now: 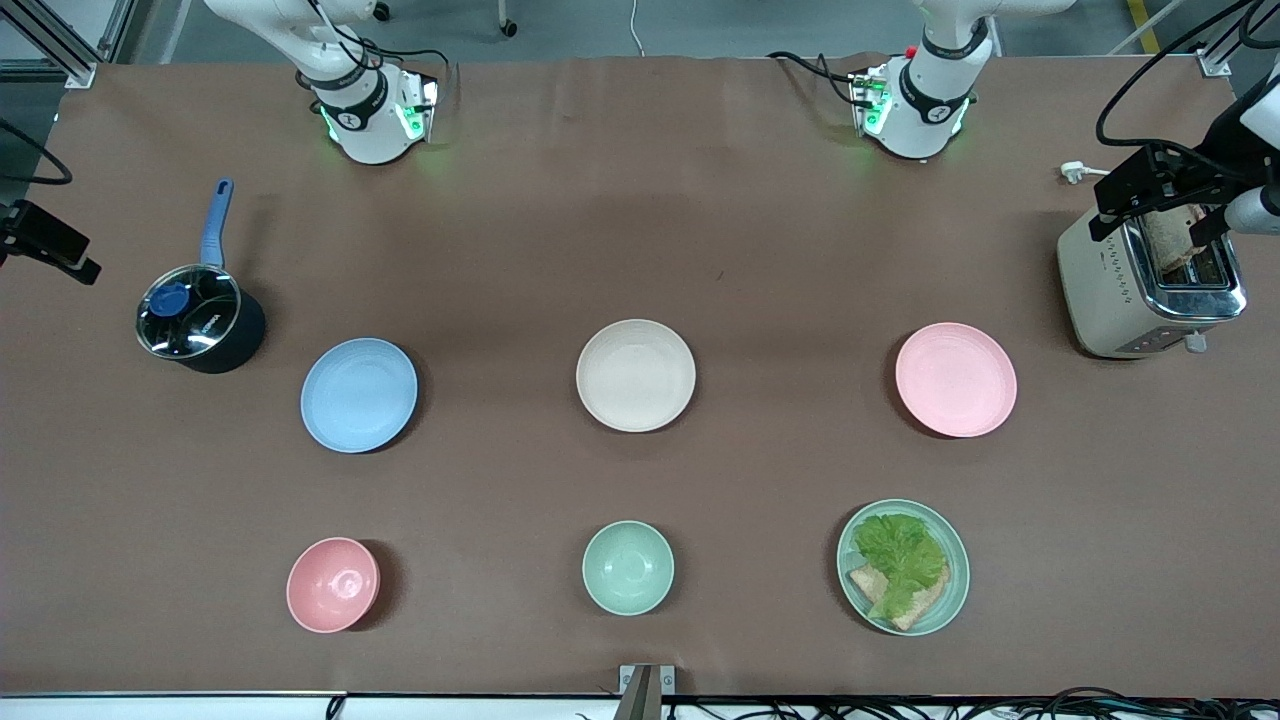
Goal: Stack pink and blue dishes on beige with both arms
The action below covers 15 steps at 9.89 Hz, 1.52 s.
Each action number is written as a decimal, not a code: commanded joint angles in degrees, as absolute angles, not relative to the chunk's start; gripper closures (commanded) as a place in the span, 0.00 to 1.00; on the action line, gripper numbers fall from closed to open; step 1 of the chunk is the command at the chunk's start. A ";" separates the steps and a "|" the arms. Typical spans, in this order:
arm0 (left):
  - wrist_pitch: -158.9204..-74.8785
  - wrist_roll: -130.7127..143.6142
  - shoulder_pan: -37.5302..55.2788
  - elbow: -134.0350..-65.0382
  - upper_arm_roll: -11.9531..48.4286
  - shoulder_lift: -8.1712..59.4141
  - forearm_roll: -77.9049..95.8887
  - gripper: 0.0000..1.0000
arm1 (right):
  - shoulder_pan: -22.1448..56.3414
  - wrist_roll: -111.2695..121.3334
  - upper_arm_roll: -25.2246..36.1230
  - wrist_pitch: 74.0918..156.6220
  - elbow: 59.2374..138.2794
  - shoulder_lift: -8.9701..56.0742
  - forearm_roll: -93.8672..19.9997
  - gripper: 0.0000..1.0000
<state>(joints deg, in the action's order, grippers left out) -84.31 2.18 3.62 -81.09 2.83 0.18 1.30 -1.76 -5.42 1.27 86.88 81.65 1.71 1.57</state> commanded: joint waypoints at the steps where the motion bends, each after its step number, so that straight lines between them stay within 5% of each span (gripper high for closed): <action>1: -84.73 1.76 4.39 -82.44 2.11 0.44 1.41 0.00 | -2.81 -5.10 0.70 86.57 81.39 1.76 1.67 0.00; 7: -84.64 1.84 4.48 -83.84 -2.52 2.80 1.94 0.02 | -2.55 -4.75 0.53 86.57 81.47 5.01 1.76 0.00; 9: -89.18 0.53 3.78 -87.43 -4.03 6.14 2.37 0.00 | -4.73 -4.31 0.61 91.02 86.98 6.41 -2.51 0.00; 13: -118.12 -10.17 3.60 -112.17 -9.05 7.46 7.37 0.00 | -8.34 8.23 1.76 112.89 107.80 8.16 -11.66 0.00; 15: -130.12 -13.51 3.08 -117.50 -9.05 13.85 8.08 0.00 | -9.84 15.95 1.76 124.39 115.63 12.02 -15.54 0.00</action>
